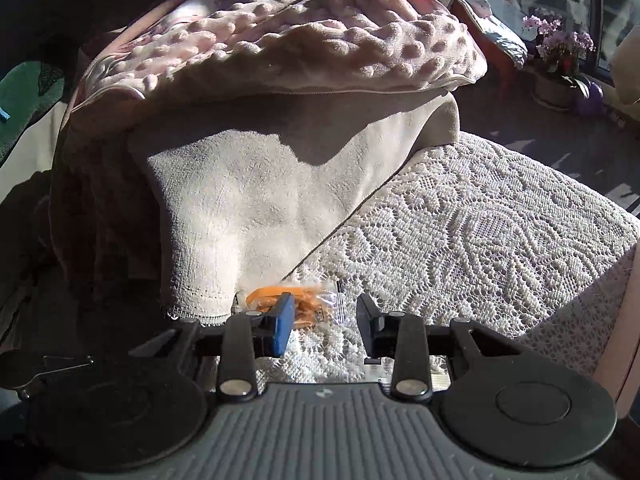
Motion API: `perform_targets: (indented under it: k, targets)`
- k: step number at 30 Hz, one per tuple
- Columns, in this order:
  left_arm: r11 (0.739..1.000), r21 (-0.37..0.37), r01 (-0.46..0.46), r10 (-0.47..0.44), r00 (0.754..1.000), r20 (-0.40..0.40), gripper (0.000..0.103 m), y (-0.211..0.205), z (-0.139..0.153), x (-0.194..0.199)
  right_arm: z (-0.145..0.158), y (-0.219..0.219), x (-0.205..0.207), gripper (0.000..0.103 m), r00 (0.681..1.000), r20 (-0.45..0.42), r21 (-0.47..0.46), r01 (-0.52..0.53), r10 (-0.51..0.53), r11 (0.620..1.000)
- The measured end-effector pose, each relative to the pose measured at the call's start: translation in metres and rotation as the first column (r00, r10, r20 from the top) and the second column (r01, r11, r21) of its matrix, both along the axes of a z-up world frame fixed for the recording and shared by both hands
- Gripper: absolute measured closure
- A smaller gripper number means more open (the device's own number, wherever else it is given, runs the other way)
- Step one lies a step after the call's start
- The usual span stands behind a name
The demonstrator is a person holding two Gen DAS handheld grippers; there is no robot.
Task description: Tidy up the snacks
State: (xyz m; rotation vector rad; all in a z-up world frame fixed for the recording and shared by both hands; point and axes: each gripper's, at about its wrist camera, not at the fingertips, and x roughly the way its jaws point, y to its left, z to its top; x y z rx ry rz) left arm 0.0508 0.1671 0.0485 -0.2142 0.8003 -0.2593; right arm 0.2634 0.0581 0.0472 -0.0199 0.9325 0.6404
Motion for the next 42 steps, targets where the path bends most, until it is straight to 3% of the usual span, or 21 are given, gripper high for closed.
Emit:
perform_targets:
  k: [5,9,13,15,18,20,21,22,24,27,28,30,31,32,33,35,37,42]
  targets:
    - [0.999,-0.006,-0.048,0.048,0.999,0.016,0.055,0.013,0.003,-0.005,-0.021,0.026,0.013,0.086,0.997,-0.046,-0.063,-0.066,0.064,0.996]
    - [0.997,-0.025,-0.073,0.074,0.996,0.041,0.055,0.019,0.008,-0.002,-0.017,0.011,-0.034,0.086,0.976,-0.057,-0.109,-0.214,0.208,0.971]
    - [0.999,-0.031,-0.012,0.013,1.0,0.025,0.055,0.0,0.001,0.007,-0.012,-0.028,-0.077,0.086,0.964,-0.108,-0.116,-0.254,0.242,0.96]
    - [0.998,-0.039,0.042,-0.042,0.999,0.006,0.055,-0.015,-0.003,0.011,-0.005,-0.048,-0.088,0.085,0.97,-0.106,-0.101,-0.228,0.217,0.968]
    - [0.994,-0.04,0.103,-0.104,0.994,-0.018,0.055,-0.036,-0.008,0.015,0.013,-0.087,-0.095,0.081,0.994,0.008,-0.121,-0.107,0.108,0.987]
    - [0.991,-0.033,0.128,-0.129,0.991,-0.027,0.055,-0.047,-0.009,0.014,0.017,-0.103,-0.089,0.06,0.997,0.072,-0.158,-0.014,0.025,0.987]
    - [0.991,-0.028,0.135,-0.135,0.99,-0.027,0.055,-0.051,-0.008,0.013,0.014,-0.11,-0.081,0.044,0.997,0.077,-0.152,0.041,-0.029,0.988]
    - [0.99,-0.02,0.141,-0.141,0.99,-0.024,0.055,-0.055,-0.007,0.012,0.01,-0.116,-0.071,0.039,0.994,0.065,-0.144,0.094,-0.086,0.985]
    - [0.989,-0.007,0.146,-0.146,0.989,-0.016,0.055,-0.059,-0.003,0.01,-0.001,-0.124,-0.052,0.039,0.985,0.023,-0.121,0.173,-0.172,0.977]
    - [0.991,0.008,0.136,-0.136,0.991,-0.018,0.055,-0.06,0.0,0.009,-0.014,-0.124,-0.036,0.038,0.977,-0.023,-0.083,0.209,-0.212,0.974]
    - [0.991,0.008,0.131,-0.131,0.991,-0.023,0.055,-0.059,0.0,0.011,-0.015,-0.115,-0.035,0.037,0.98,-0.004,-0.093,0.199,-0.2,0.976]
    - [0.993,0.01,0.119,-0.119,0.992,-0.033,0.055,-0.058,0.0,0.01,-0.022,-0.099,-0.032,0.036,0.992,-0.063,-0.084,0.107,-0.112,0.991]
    - [0.994,0.011,0.113,-0.112,0.993,-0.036,0.055,-0.056,0.001,0.009,-0.023,-0.092,-0.037,0.029,0.995,-0.03,-0.11,0.089,-0.093,0.99]
    - [0.994,0.011,0.107,-0.106,0.994,-0.038,0.055,-0.056,0.0,0.009,-0.023,-0.085,-0.041,0.029,0.997,-0.005,-0.155,0.073,-0.075,0.985]
    - [0.995,0.009,0.103,-0.103,0.994,-0.04,0.055,-0.056,0.0,0.008,-0.025,-0.075,-0.049,0.031,0.998,0.043,-0.221,0.049,-0.041,0.974]
    - [0.995,0.004,0.102,-0.102,0.994,-0.042,0.055,-0.057,0.001,0.007,-0.02,-0.074,-0.062,0.04,0.997,0.076,-0.245,0.034,-0.015,0.969]
    - [0.994,0.005,0.111,-0.11,0.993,-0.037,0.055,-0.061,0.003,0.006,-0.01,-0.086,-0.07,0.048,0.998,0.058,-0.195,0.016,-0.005,0.981]
    - [0.987,-0.002,0.162,-0.162,0.987,0.001,0.055,-0.082,0.013,0.003,0.023,-0.139,-0.102,0.049,0.988,0.115,-0.091,0.113,-0.102,0.989]
